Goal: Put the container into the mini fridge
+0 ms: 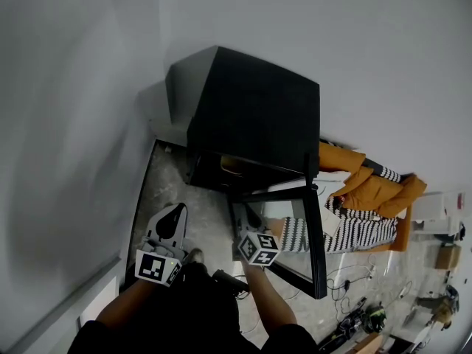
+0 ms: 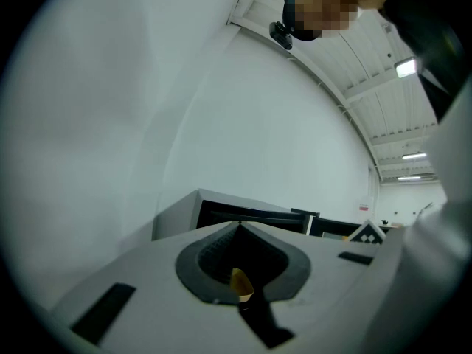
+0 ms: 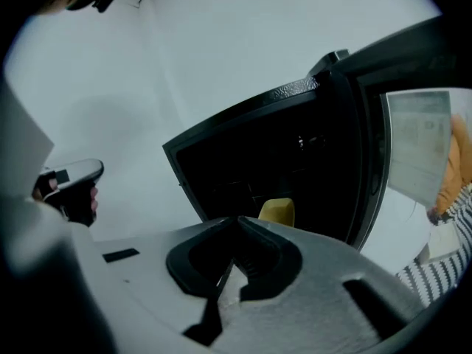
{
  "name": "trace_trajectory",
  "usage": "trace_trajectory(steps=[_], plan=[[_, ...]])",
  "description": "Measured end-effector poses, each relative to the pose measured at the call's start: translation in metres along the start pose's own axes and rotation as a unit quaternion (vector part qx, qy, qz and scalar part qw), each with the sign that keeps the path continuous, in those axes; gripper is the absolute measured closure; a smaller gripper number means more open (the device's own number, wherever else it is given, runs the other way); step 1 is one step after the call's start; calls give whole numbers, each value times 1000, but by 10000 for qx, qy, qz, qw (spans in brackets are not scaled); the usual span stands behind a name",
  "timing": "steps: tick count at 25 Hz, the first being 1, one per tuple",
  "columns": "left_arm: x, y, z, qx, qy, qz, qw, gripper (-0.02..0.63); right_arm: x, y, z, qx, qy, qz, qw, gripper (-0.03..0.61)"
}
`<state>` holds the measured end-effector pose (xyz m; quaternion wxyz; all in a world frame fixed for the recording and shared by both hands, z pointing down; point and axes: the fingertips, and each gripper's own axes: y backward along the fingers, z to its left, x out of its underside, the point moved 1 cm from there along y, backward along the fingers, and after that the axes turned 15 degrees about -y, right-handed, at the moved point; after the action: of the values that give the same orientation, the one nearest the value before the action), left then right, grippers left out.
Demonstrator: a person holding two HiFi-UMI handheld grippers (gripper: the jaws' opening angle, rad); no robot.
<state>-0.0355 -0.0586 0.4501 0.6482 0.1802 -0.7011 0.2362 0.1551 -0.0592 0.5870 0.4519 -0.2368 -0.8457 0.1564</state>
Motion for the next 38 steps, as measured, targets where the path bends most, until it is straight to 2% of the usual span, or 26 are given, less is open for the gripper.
trace_trajectory(steps=[6, 15, 18, 23, 32, 38], plan=[[-17, -21, 11, 101, 6, -104, 9999, 609, 6, -35, -18, 439, -102, -102, 9989, 575], [-10, -57, 14, 796, 29, -129, 9967, 609, 14, -70, -41, 1058, -233, -148, 9940, 576], [-7, -66, 12, 876, -72, -161, 9960, 609, 16, -86, -53, 1146, -243, -111, 9931, 576], [-1, -69, 4, 716, -17, -28, 9974, 609, 29, -107, -75, 1289, -229, 80, 9914, 577], [-1, -72, -5, 93, -50, 31, 9999, 609, 62, -145, -104, 1231, -76, 649, 9902, 577], [-1, -75, -5, -86, -122, 72, 9999, 609, 72, -171, -121, 1326, -12, 886, 9872, 577]])
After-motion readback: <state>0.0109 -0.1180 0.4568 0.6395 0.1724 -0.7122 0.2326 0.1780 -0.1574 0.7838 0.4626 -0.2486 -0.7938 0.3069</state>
